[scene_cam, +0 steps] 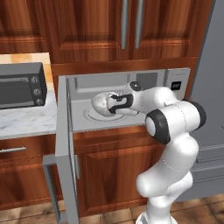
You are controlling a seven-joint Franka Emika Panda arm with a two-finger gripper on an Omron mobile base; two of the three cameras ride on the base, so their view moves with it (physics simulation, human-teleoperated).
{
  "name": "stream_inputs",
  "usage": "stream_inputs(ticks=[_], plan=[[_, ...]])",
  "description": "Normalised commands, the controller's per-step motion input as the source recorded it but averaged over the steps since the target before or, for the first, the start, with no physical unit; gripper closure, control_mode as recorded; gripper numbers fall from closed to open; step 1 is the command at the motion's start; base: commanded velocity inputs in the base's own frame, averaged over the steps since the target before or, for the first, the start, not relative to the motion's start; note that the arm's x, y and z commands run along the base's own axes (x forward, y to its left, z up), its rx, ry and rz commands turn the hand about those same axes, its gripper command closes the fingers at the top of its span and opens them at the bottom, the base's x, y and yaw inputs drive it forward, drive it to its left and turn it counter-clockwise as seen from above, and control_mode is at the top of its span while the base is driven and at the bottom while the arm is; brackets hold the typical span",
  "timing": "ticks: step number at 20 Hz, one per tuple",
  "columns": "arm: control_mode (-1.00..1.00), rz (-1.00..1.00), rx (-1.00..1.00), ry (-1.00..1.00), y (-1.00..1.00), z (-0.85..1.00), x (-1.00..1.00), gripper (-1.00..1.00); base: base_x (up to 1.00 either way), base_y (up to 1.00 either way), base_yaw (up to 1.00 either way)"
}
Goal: The microwave is finished heating the chicken drumstick and lemon. Take the bowl containing the food and place it on the dining counter.
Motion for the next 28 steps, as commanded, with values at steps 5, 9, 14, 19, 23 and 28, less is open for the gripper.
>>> stream_inputs(ticks=[5,9,14,19,23,28], plan=[[-1.00,0.00,0.08,-0.20,-0.39,0.08,-1.00,1.00,0.00,0.00,0.00],[-1.00,-0.05,0.08,-0.02,-0.44,0.53,-1.00,1.00,0.00,0.00,0.00],[-1.00,-0.02,0.01,0.01,-0.30,0.94,-1.00,1.00,0.00,0.00,0.00],[-1.00,0.00,0.00,0.15,-0.16,1.00,-1.00,1.00,0.00,0.00,0.00],[-1.00,0.02,-0.01,0.19,-0.29,1.00,-1.00,1.00,0.00,0.00,0.00],[-1.00,0.00,-0.03,0.16,-0.03,0.84,-0.98,1.00,0.00,0.00,0.00]])
